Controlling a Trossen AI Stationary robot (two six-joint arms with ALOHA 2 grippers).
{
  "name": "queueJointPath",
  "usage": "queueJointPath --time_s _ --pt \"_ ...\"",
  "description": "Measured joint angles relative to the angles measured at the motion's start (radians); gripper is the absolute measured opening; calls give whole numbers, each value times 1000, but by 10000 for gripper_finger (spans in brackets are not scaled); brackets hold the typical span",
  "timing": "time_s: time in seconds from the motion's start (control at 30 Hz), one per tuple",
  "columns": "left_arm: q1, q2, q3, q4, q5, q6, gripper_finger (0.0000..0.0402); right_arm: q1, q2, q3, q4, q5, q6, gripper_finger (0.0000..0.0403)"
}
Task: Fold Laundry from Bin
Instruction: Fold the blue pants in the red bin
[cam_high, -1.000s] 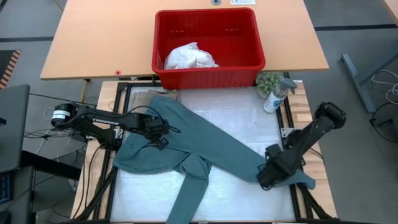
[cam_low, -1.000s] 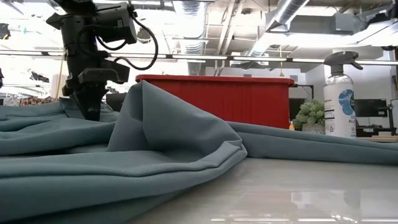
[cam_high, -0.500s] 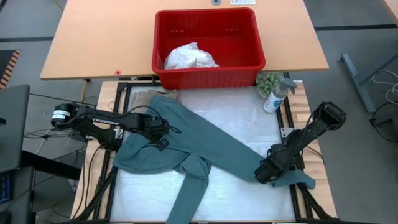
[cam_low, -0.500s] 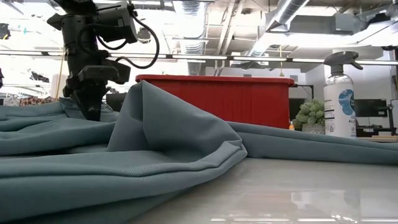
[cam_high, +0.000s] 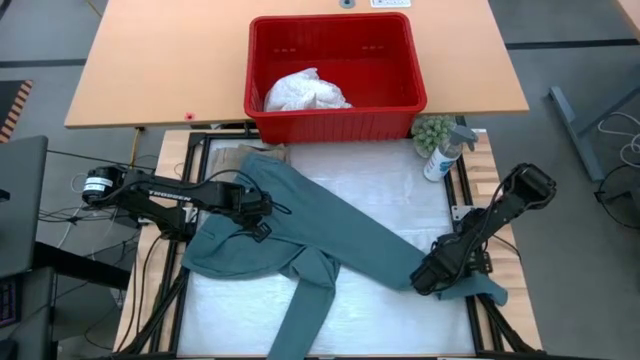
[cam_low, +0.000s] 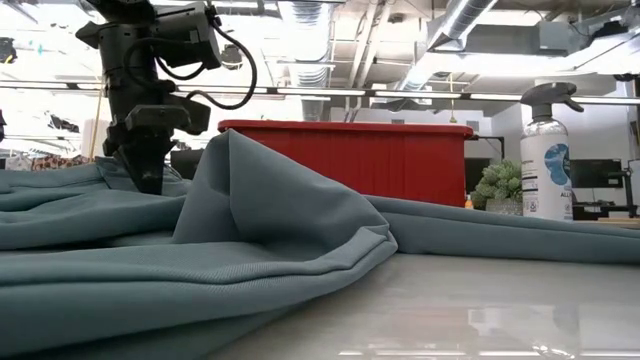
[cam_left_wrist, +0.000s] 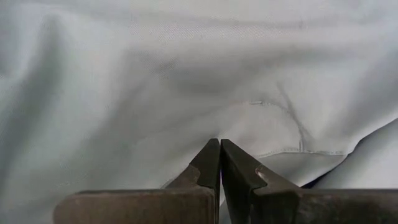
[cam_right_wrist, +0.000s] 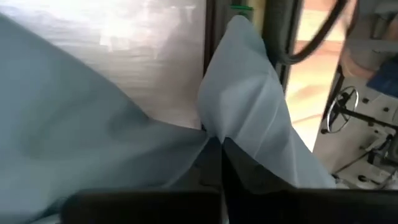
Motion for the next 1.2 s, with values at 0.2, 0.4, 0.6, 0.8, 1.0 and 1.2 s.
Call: queueJointPath --time_s 0.2,0.4,0.6,0.8,1.0,1.2 --pt "0 0 0 4 -13 0 0 -40 0 51 -14 97 -55 16" --pt "0 0 0 4 -14 0 0 -83 0 213 -4 341 -231 16" --pt "0 0 0 4 -15 0 0 3 0 437 -28 395 -360 16" --pt "0 0 0 3 -21 3 0 213 -1 560 -61 194 -134 16" --pt "0 0 0 3 -35 16 0 410 -1 569 -114 -2 33 16" --pt "1 0 0 4 -49 16 0 504 0 569 -162 75 44 103"
